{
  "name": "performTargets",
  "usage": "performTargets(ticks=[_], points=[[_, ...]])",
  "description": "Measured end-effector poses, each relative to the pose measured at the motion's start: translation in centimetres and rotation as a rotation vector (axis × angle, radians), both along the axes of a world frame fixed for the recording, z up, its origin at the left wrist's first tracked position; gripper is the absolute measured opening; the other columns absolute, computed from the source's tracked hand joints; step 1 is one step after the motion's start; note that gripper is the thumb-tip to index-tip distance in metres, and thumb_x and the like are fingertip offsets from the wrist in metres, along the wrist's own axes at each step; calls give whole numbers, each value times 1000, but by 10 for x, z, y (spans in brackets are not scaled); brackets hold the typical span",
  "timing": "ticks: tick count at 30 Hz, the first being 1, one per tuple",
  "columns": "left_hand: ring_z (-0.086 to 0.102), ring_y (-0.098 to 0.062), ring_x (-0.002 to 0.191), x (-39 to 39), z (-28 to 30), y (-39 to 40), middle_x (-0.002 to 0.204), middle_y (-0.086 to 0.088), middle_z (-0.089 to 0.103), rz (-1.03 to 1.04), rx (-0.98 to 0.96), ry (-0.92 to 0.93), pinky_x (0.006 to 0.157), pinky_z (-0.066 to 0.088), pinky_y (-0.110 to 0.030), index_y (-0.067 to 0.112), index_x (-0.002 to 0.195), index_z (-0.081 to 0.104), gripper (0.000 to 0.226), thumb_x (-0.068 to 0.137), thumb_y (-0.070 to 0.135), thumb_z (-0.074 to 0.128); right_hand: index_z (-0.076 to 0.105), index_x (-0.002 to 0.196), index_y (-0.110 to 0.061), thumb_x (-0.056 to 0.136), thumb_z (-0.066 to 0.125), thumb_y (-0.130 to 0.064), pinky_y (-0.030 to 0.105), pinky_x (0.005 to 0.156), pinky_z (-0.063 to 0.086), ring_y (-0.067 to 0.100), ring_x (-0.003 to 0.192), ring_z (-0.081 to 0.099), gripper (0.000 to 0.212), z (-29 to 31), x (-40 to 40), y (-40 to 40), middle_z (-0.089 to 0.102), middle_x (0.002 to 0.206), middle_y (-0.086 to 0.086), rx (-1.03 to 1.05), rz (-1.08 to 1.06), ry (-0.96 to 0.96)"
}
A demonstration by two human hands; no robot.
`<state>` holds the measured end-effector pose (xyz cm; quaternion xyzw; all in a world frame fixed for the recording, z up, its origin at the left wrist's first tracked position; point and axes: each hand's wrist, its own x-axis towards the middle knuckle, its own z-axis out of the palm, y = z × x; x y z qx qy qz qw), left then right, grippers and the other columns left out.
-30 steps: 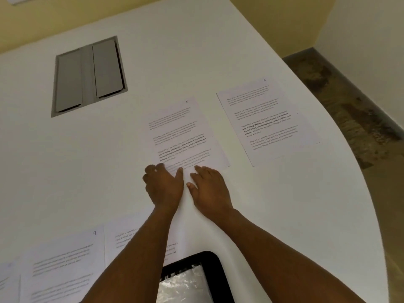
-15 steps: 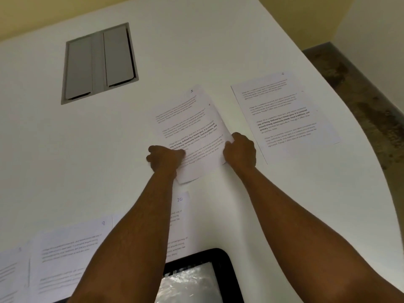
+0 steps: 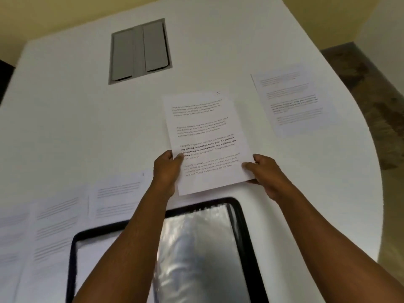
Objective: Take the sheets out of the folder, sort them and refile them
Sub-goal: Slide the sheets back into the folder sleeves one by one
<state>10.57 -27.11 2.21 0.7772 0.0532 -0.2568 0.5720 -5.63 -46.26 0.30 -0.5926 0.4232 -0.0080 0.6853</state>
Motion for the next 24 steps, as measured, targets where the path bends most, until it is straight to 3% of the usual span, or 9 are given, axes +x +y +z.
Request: performTargets(ticks=[3,6,9,11,14,16,18,21,24], points=[[71,-17,91,-38,9,47,103,1,73,-20,50,66,79,58,-35,18,109,67,16,94,19,60,66,104,-15,93,65,-24,32,78,55,21,94,71,15,3,-31,26,75,103,3,125,44,-35],[71,-21,93,-80,14,88,103,-3,74,-77,26,89,86,56,-41,14,109,68,17,94,15,60,66,108,-10,90,68,-31,38,83,56,24,95,71,28,10,-54,49,74,105,7,241,-2,-98],[71,-24,95,-122,17,120,104,-6,74,-141,-29,141,89,55,-41,11,109,68,18,94,10,60,67,114,-7,88,72,-26,45,92,54,27,98,71,33,14,-73,68,74,107,8,262,-44,-139],[71,-25,93,-146,18,136,102,-7,74,-148,-40,171,88,56,-43,11,108,68,17,93,9,60,67,114,-8,86,73,-23,46,94,53,27,98,71,32,16,-85,77,74,107,8,211,-35,-137],[71,-25,91,-172,15,157,100,-8,74,-145,3,204,84,57,-41,13,103,68,12,94,15,59,70,113,-12,84,75,-24,41,91,55,22,94,71,31,21,-103,91,74,105,4,-45,10,-64],[69,-27,94,-179,0,168,102,-5,73,-173,142,89,88,56,-43,19,100,69,13,94,24,59,69,112,-12,85,75,-22,34,84,54,16,88,69,30,25,-115,96,72,99,-1,-149,-28,-55],[64,-20,106,-179,-14,180,117,-1,68,-277,385,-120,97,49,-34,23,115,65,23,94,29,58,68,112,-14,85,75,-21,29,79,51,14,85,67,29,29,-126,95,70,96,-2,-173,-118,-60],[47,-22,130,-163,-30,187,144,0,48,-462,630,-320,107,36,-31,21,141,46,47,96,31,51,68,115,-13,85,75,-23,34,85,53,20,90,67,33,30,-139,90,70,103,4,-201,-184,-81],[32,-23,141,-147,-45,190,156,-4,30,-629,758,-455,114,28,-34,15,148,33,54,98,26,48,68,113,-13,84,75,-21,43,95,53,25,96,68,31,37,-146,92,71,104,4,-130,-239,-46]])
